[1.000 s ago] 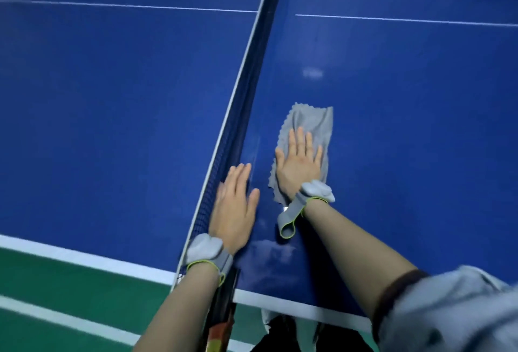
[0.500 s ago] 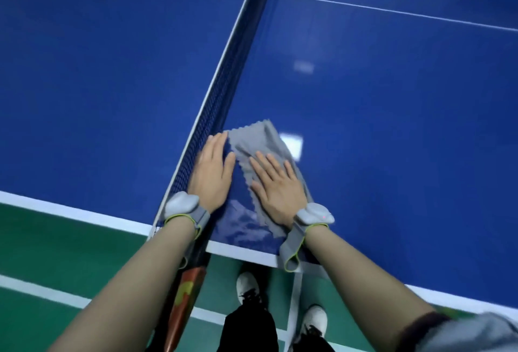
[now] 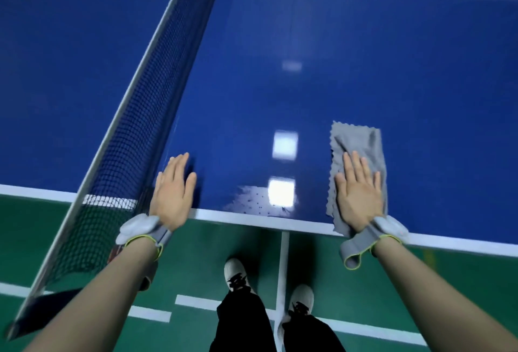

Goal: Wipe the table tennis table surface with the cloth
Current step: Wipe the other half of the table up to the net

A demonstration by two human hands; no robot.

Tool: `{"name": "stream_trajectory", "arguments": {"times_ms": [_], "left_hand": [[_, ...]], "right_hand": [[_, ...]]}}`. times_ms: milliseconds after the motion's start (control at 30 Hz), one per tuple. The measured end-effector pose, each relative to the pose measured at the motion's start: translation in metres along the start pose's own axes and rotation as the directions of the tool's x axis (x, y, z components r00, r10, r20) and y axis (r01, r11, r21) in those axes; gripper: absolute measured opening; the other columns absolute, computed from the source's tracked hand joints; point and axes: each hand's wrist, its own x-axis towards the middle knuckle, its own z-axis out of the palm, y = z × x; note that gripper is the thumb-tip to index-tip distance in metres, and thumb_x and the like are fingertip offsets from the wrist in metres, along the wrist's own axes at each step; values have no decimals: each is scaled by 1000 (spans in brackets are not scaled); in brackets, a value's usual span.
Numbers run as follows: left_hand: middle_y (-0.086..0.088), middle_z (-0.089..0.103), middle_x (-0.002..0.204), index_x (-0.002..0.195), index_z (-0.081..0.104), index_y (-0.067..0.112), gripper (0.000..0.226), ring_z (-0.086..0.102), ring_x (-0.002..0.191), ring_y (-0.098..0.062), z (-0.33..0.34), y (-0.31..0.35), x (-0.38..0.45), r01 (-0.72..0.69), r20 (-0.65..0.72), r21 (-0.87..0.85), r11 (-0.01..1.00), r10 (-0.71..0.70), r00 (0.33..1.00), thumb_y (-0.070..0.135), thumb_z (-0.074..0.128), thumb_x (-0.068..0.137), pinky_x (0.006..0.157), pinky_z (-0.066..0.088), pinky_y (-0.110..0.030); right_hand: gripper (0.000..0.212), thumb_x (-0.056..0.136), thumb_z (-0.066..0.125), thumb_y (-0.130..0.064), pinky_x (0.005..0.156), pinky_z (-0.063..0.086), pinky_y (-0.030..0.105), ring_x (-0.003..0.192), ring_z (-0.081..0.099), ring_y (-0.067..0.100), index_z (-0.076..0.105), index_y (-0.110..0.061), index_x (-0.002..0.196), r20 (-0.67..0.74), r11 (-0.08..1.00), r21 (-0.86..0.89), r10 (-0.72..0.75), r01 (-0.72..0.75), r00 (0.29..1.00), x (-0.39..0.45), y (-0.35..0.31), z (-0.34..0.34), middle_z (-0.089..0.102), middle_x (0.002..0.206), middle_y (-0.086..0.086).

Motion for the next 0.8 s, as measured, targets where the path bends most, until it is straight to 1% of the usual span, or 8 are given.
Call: {"name": "stream_trajectory", "arguments": {"times_ms": [67, 200, 300, 400, 500, 633, 700, 800], "left_hand": [[-4, 25, 153, 146, 23, 15, 49, 12, 143, -16, 2, 8, -12, -8, -14, 1, 1000, 8, 1000, 29, 29, 100, 116, 6, -36], [-3, 25, 153, 145, 24, 14, 47, 12, 143, -16, -6, 15, -14, -12, -47, -52, 999, 9, 999, 28, 29, 100, 116, 6, -37], [-3, 25, 153, 146, 23, 14, 48, 12, 143, -16, -19, 8, -7, 4, -95, -101, 995, -14, 995, 28, 27, 100, 117, 5, -37], [-4, 24, 153, 146, 23, 14, 48, 12, 143, -16, -24, 1, -3, 52, -111, -153, 987, -70, 991, 28, 26, 100, 117, 5, -36], [-8, 26, 152, 146, 24, 11, 48, 16, 142, -20, -35, -16, 11, 37, -126, -183, 982, -61, 990, 27, 28, 101, 115, 8, -31], [-8, 29, 150, 145, 26, 10, 47, 23, 139, -18, -50, -37, 22, 5, -175, -238, 971, -48, 983, 26, 29, 100, 108, 9, -13], [-9, 29, 150, 145, 26, 10, 48, 24, 139, -17, -51, -46, 20, -27, -185, -247, 969, -20, 983, 27, 28, 100, 107, 9, -11], [-7, 29, 150, 144, 26, 9, 47, 23, 139, -15, -48, -49, 11, -68, -164, -245, 967, 28, 986, 27, 29, 100, 107, 8, -8]], "right_hand": [[57, 98, 6, -45, 114, -8, 39, 145, -3, 12, 2, -25, 151, -20, 998, 13, 63, -63, 998, -22, 3, 5, -2, 157, -9], [65, 93, 3, -49, 113, -10, 38, 146, -1, 18, 5, -20, 151, -58, 983, 46, 178, -175, 982, -50, -27, 21, 1, 158, -2], [67, 93, 2, -50, 114, -9, 39, 146, 1, 20, 7, -17, 151, -44, 987, 59, 151, -149, 988, -52, -64, 29, 3, 158, 1], [68, 93, 4, -51, 114, -6, 39, 145, 9, 21, 15, -16, 150, -68, 995, 49, 95, -92, 993, -48, -99, 39, 12, 158, 3], [67, 94, 6, -50, 111, -14, 35, 145, 7, 20, 13, -16, 150, -63, 999, 37, 8, -6, 998, -40, -152, 52, 11, 158, 2], [69, 91, 0, -51, 110, -18, 33, 146, -1, 17, 7, -18, 151, 7, 983, 35, -180, 179, 984, -34, -228, 68, 4, 159, 1], [73, 88, -4, -54, 112, -14, 35, 146, -2, 16, 7, -20, 151, 52, 938, 52, -344, 342, 937, -36, -263, 72, 3, 159, -2], [75, 86, -4, -54, 114, -8, 36, 146, 1, 15, 11, -20, 151, 118, 804, 44, -593, 592, 797, -37, -292, 74, 8, 158, -2]]}}
